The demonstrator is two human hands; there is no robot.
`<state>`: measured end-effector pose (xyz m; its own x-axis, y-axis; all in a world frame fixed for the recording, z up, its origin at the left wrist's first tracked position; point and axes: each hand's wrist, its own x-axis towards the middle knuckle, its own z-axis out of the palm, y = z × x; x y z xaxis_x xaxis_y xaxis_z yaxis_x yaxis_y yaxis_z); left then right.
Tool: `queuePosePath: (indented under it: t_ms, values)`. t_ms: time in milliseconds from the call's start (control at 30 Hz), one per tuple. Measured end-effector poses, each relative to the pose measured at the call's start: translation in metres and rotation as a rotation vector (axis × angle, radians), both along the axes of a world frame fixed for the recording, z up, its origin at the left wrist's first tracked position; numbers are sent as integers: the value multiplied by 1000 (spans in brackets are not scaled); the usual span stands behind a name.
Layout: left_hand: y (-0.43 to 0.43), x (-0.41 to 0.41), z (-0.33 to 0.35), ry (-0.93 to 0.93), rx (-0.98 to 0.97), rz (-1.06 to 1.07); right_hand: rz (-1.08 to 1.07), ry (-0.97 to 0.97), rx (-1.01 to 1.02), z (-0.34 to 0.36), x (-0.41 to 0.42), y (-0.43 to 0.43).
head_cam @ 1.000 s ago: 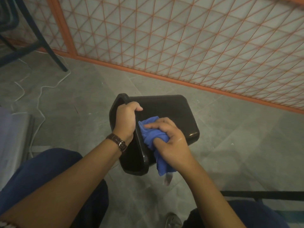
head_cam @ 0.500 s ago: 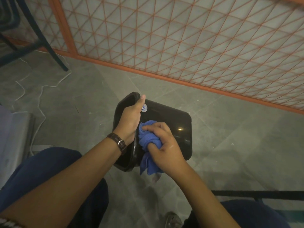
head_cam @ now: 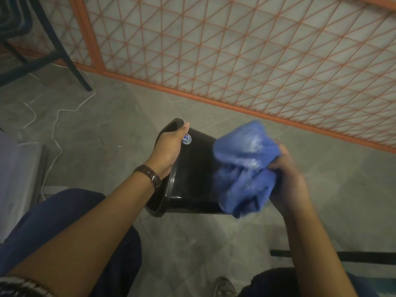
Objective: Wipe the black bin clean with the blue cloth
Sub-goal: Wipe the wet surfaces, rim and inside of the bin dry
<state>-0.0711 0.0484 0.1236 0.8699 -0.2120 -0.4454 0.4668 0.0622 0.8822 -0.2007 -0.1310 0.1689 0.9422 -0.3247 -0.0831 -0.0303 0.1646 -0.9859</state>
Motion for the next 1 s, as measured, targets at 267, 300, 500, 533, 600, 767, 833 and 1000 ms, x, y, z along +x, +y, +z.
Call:
queuePosePath:
  t_ms: [267,300,500,533,600,767,833,1000]
  values:
    - [-3,-3,-4,-2,-44,-16,-319,289,-659,-45,5,1]
    - [-3,-4,-3,-21,-48,-14,-304,263,-796,-48,4,8]
    - [-3,-5,2,32,-154,37,-467,327,-1301,-67,0,43]
    - [-4,-7,1,43,-162,24,-494,343,-1282,-69,2,42]
    - [-7,-10,-1,35,-165,-12,-522,388,-1215,-69,9,41]
    - [-14,-18,-2,-4,-142,-84,-470,353,-1178,-62,29,50]
    - [-17,-20,-3,-28,-93,-97,-428,262,-1204,-61,36,62]
    - [-13,-15,-3,-43,-47,-94,-326,76,-1191,-65,43,96]
